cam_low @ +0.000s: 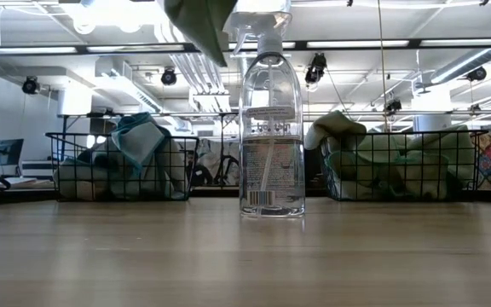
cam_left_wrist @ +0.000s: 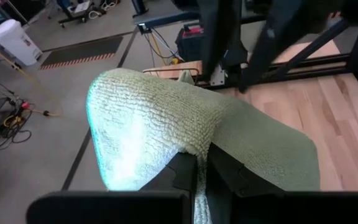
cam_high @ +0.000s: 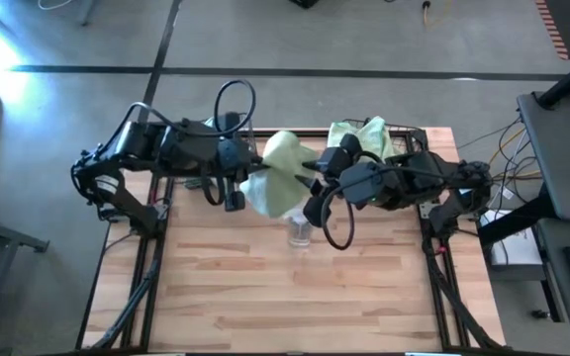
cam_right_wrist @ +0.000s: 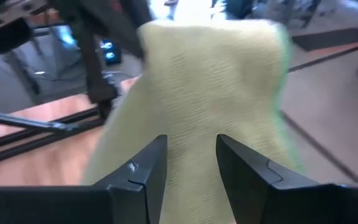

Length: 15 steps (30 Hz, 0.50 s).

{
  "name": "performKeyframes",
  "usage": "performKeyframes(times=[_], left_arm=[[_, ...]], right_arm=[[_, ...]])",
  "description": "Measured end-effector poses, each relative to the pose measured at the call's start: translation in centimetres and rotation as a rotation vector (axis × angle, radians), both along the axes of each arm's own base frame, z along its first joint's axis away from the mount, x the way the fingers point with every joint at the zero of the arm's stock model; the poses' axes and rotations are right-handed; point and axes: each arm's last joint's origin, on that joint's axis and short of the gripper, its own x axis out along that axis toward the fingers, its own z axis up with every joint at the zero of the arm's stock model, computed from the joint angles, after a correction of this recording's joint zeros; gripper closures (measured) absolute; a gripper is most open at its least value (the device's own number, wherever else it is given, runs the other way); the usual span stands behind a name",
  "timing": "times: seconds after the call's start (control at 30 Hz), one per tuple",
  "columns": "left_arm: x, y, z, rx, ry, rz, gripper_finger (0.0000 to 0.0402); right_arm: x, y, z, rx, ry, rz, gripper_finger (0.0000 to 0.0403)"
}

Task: Sort microfiber towel by color & place in baskets
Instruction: Put the green towel into the right wire basket

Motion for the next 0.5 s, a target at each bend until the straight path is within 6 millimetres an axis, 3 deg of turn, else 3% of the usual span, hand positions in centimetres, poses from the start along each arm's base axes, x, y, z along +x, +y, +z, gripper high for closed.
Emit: performKeyframes(times=[0.5], left_arm=[[0.50, 0.28, 0.62, -0.002, -0.076, 0.004, 0.0398]], right_arm=[[0.25, 0.24, -0.18, 0.046, -0.007, 0.020, 0.0268]])
